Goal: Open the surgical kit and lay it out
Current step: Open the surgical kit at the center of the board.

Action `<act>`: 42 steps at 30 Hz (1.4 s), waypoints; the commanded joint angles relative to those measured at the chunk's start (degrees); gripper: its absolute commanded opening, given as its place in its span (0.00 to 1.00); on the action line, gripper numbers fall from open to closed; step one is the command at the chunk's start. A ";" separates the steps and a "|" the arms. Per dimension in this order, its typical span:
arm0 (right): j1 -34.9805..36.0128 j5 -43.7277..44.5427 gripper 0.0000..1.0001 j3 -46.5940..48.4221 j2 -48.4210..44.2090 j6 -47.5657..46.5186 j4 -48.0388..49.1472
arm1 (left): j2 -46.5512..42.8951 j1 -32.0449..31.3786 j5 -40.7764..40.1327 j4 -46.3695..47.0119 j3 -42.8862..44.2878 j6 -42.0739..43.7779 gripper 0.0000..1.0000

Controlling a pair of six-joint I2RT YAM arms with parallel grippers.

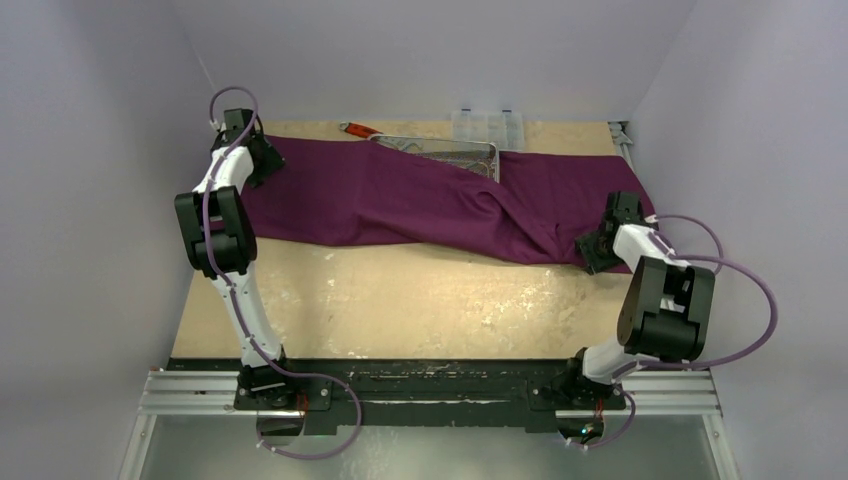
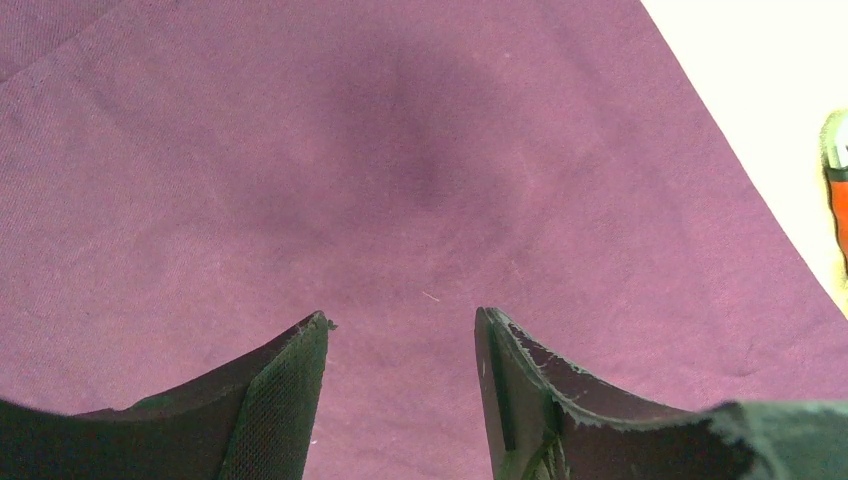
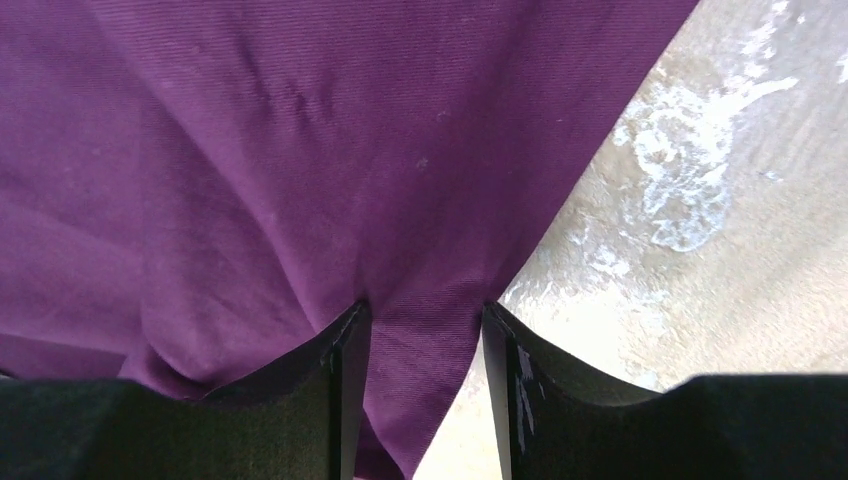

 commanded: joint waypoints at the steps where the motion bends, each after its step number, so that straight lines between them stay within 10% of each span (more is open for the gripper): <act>1: -0.23 -0.63 0.48 -0.31 2.38 3.83 2.87 | -0.96 -0.14 0.35 1.10 2.96 -1.31 0.55; 10: -0.16 -0.63 0.46 -0.67 3.62 5.14 4.87 | 0.59 -0.15 0.62 1.01 4.42 -1.44 0.55; 17: -0.18 0.44 0.00 0.85 3.25 4.20 4.20 | 0.87 -0.07 0.62 0.98 5.01 -1.26 0.55; 37: -0.17 2.10 0.00 -4.57 -15.07 -7.40 -12.61 | 0.96 -0.57 4.04 3.01 5.79 -2.75 0.55; 42: -0.22 -0.73 0.27 -6.42 -13.73 -7.15 -11.06 | 0.84 -1.22 4.13 3.32 5.34 -2.97 0.55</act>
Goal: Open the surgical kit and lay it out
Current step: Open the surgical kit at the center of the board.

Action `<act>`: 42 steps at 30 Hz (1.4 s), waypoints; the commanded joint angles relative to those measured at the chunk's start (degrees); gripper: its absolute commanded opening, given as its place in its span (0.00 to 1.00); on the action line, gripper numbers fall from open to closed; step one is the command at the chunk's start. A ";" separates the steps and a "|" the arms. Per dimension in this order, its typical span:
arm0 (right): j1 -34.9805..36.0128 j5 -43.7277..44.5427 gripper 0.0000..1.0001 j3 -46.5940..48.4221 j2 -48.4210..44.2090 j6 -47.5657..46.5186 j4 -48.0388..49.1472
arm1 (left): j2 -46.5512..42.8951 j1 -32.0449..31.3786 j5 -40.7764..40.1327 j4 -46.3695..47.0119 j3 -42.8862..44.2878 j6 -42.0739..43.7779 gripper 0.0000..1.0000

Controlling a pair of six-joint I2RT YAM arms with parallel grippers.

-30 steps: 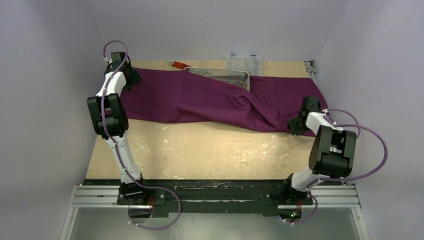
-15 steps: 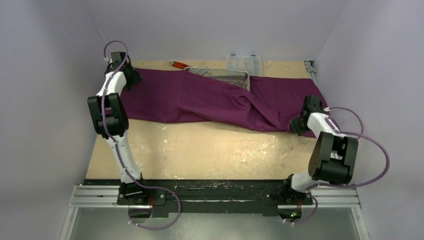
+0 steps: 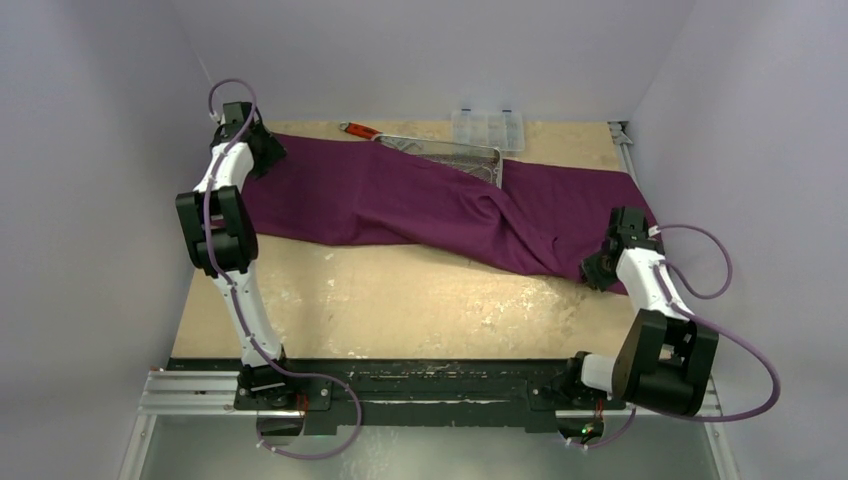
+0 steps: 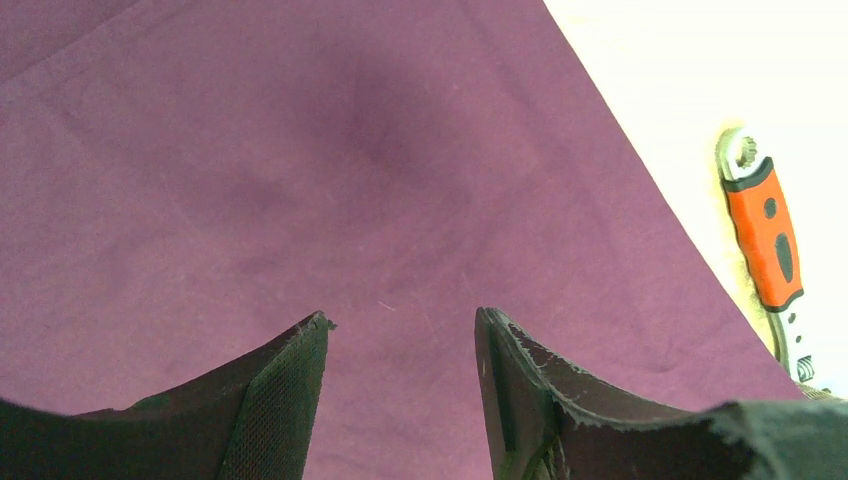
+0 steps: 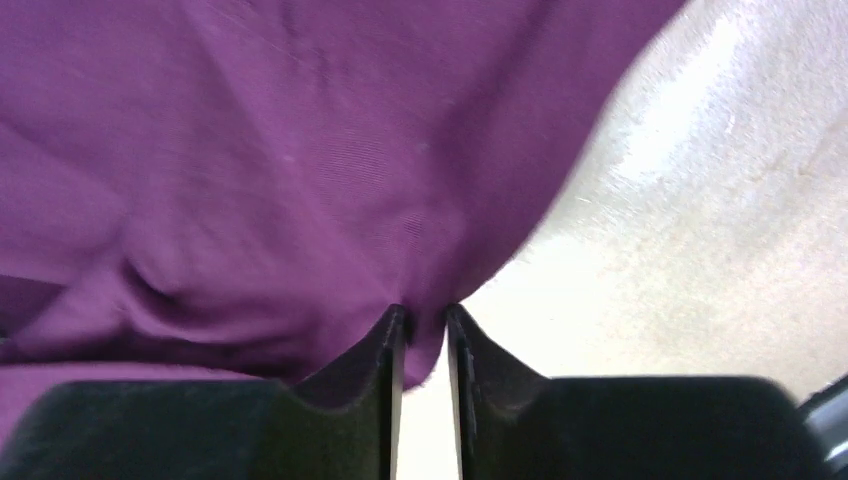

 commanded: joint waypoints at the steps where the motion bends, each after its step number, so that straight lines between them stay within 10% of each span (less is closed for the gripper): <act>1: -0.25 -2.20 0.31 -0.96 1.29 -1.25 -1.89 | -0.20 -1.03 0.94 2.40 1.57 -1.01 0.55; 12: -0.26 -6.48 0.43 -2.91 3.99 1.28 3.62 | -2.55 -1.17 -0.05 2.78 -1.51 -0.92 0.55; 24: -0.26 -3.65 0.07 -0.37 2.88 -1.98 -3.37 | -2.91 -1.24 0.72 2.72 -0.19 -1.02 0.55; 42: -6.44 1.04 0.00 -6.38 -1.39 0.24 -6.14 | -3.71 -5.34 2.30 7.81 -2.59 -3.84 0.58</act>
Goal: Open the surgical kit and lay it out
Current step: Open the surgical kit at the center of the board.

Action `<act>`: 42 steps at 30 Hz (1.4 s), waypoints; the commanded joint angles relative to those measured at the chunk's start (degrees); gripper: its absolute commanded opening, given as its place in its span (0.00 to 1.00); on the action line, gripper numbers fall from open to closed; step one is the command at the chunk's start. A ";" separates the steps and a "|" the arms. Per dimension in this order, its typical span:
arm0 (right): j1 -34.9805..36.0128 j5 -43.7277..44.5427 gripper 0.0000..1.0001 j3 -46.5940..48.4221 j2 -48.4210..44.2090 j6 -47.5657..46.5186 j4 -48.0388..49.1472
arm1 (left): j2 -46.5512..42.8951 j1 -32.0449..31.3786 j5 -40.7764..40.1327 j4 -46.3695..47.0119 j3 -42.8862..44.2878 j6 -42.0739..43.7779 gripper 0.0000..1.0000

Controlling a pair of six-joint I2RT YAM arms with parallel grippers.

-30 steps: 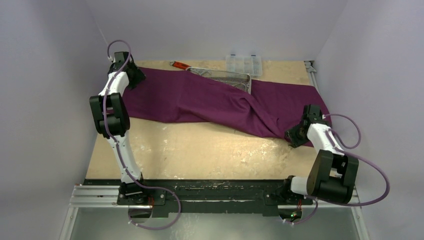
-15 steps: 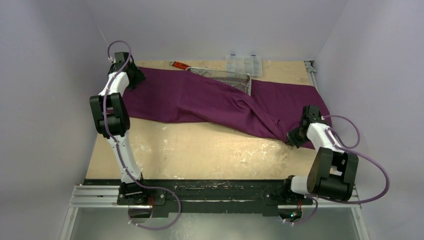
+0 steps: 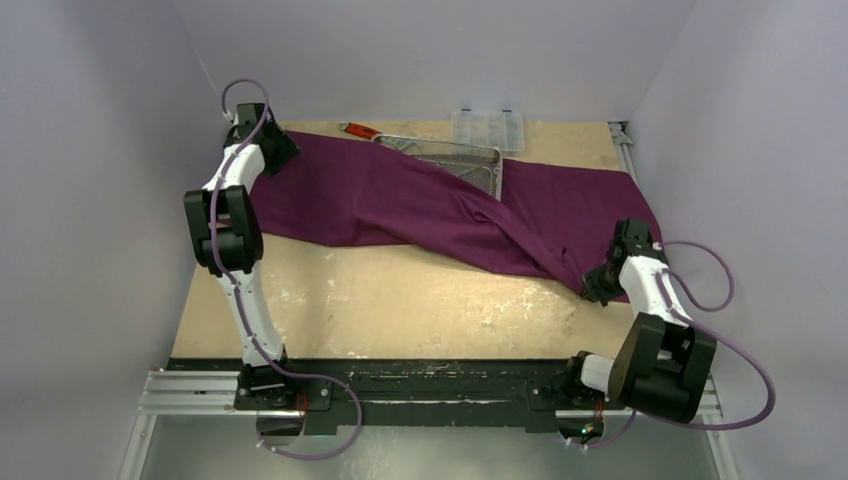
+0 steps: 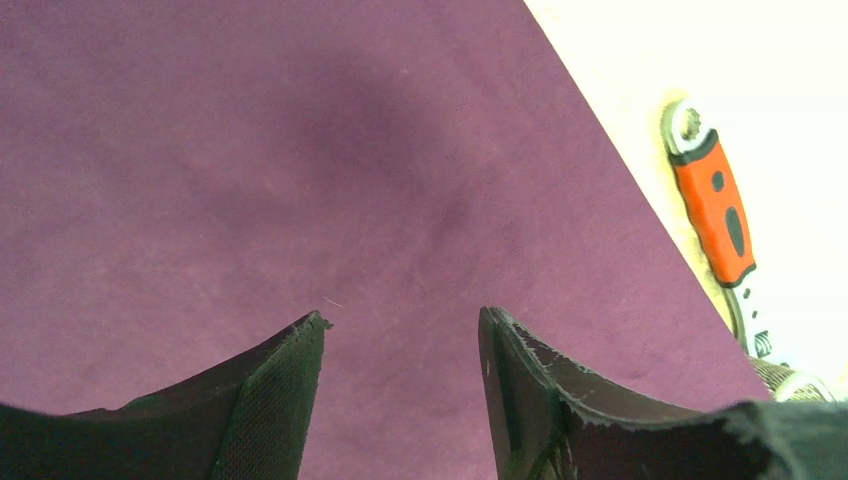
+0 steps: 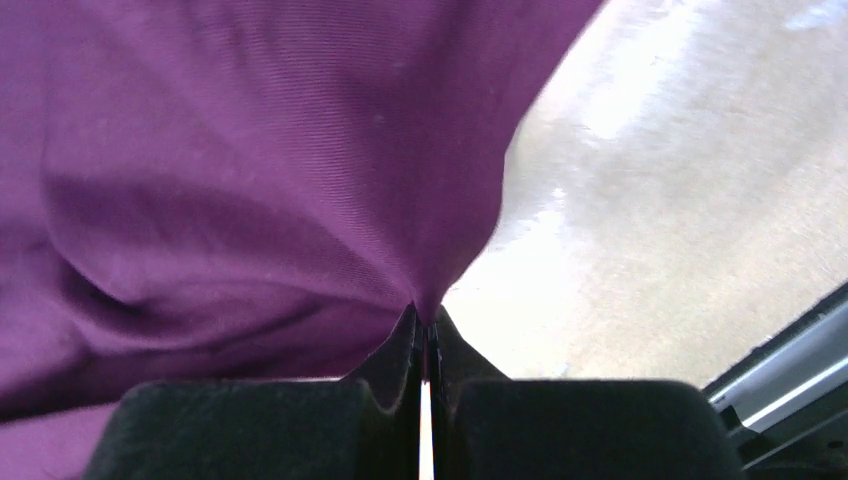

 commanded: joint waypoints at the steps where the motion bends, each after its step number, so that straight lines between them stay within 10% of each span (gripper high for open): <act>1: -5.16 2.88 0.00 -3.91 -0.31 2.75 -0.21 | -3.45 -3.75 1.21 4.67 -0.73 -2.27 0.58; 35: -5.28 3.55 0.00 -5.40 -2.05 -2.21 4.89 | 18.67 -15.19 -4.13 4.52 22.09 -2.99 0.80; 42: -5.30 3.88 0.00 -5.48 -2.82 -2.30 4.97 | 19.83 -15.14 -9.73 -2.88 24.73 -3.21 0.60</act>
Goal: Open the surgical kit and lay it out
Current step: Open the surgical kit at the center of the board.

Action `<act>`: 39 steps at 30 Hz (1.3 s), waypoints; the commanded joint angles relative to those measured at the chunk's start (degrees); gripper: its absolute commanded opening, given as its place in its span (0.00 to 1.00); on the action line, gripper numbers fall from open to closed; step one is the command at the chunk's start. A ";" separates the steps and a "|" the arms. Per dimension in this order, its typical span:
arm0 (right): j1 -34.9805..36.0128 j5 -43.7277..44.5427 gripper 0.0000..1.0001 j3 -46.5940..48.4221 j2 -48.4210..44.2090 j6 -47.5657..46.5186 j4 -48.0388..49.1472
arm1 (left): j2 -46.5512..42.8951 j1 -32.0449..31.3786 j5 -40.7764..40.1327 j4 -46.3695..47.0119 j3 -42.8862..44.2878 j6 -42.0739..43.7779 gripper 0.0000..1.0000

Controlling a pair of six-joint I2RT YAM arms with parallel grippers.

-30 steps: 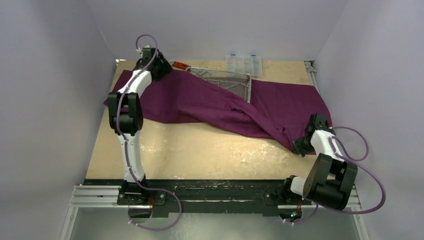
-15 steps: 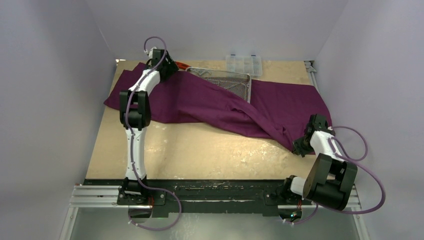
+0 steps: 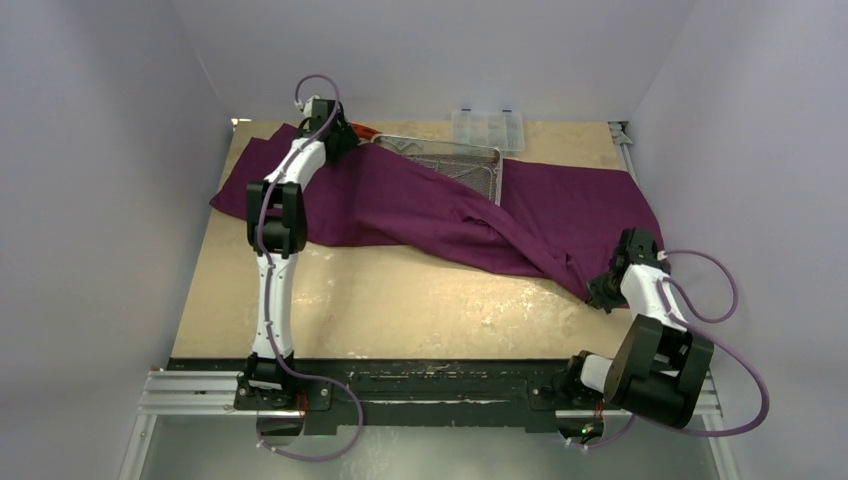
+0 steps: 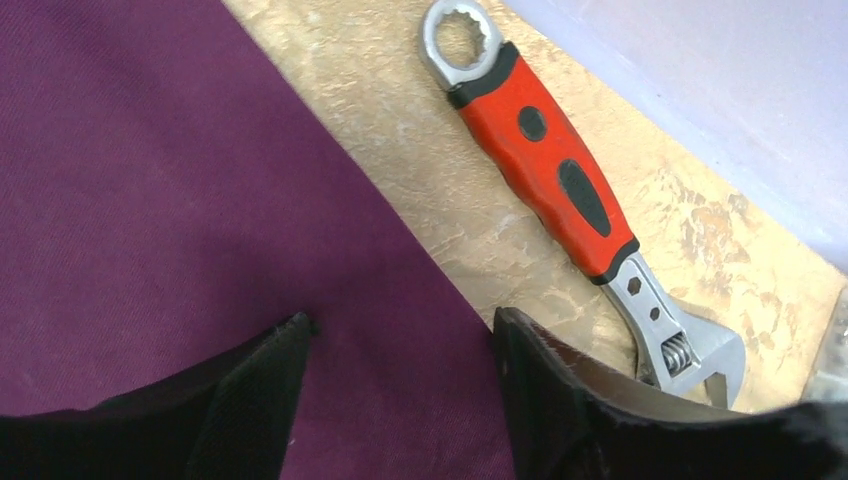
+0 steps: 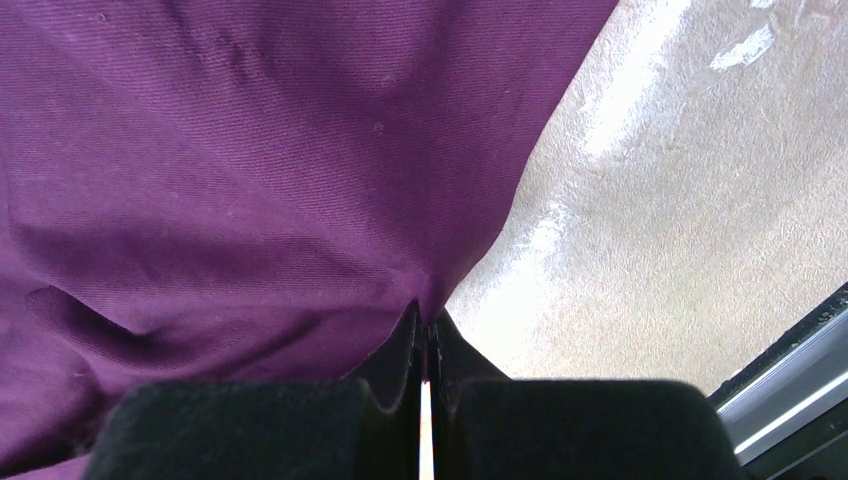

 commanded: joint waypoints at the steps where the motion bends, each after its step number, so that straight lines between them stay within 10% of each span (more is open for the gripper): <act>1: -0.19 2.75 0.00 -0.30 -1.24 -0.86 0.64 | 0.86 -0.11 -5.57 -6.17 3.81 0.94 0.54; 15: -0.15 2.67 0.00 -0.69 -0.89 -0.68 1.86 | -0.79 0.95 -18.12 -17.42 0.34 3.74 0.18; 24: -0.19 2.52 0.00 -0.90 -0.64 -0.50 2.49 | -6.67 3.32 -27.44 -22.99 -5.29 -5.83 0.27; 39: -0.18 1.61 0.00 -0.81 -0.31 -0.59 3.28 | -13.69 3.19 -0.06 -2.07 -8.60 -3.66 0.61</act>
